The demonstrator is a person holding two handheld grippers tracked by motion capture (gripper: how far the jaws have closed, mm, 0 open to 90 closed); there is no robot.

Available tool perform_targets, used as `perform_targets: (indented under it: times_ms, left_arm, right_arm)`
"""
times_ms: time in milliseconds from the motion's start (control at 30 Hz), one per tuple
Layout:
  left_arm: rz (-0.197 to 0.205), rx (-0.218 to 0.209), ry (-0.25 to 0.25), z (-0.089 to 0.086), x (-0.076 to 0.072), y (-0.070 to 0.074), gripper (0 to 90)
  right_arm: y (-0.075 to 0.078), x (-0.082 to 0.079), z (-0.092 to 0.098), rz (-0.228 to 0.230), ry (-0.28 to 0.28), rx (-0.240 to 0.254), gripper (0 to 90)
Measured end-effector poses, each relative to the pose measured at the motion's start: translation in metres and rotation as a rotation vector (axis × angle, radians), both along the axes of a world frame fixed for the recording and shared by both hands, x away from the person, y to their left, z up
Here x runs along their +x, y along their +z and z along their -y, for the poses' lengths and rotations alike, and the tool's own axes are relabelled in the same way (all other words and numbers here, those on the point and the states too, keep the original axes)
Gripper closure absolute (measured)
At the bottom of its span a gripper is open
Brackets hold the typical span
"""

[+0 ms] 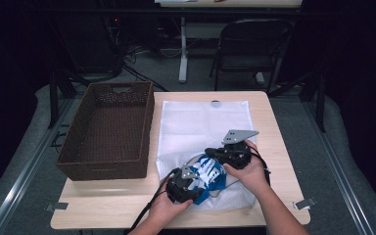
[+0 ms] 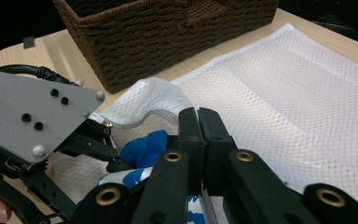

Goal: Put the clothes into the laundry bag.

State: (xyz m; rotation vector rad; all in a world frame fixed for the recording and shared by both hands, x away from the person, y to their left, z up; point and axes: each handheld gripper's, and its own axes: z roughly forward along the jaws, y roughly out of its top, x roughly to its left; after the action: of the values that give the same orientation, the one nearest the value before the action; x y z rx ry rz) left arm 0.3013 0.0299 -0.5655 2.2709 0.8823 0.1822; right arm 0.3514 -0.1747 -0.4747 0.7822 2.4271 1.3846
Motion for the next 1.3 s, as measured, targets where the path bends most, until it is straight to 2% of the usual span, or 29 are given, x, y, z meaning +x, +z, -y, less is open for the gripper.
perform_targets:
  times_ms: [233,533,900,1300]
  left_arm:
    - [0.002,0.005,-0.002,-0.001,0.001,-0.001,65.2]
    - [-0.005,-0.014,0.004,-0.003,0.002,0.0,75.6]
    - [0.021,-0.043,0.027,-0.007,0.006,0.01,77.4]
    - [0.027,-0.088,0.055,-0.003,0.018,0.024,77.6]
  right_arm:
    - [0.0,0.0,-0.001,0.0,0.004,-0.003,88.8]
    - [0.0,-0.001,-0.002,0.003,0.005,-0.003,88.8]
    - [0.001,-0.002,-0.002,0.006,0.008,-0.002,88.8]
    - [0.003,-0.004,-0.004,0.011,0.017,-0.001,88.8]
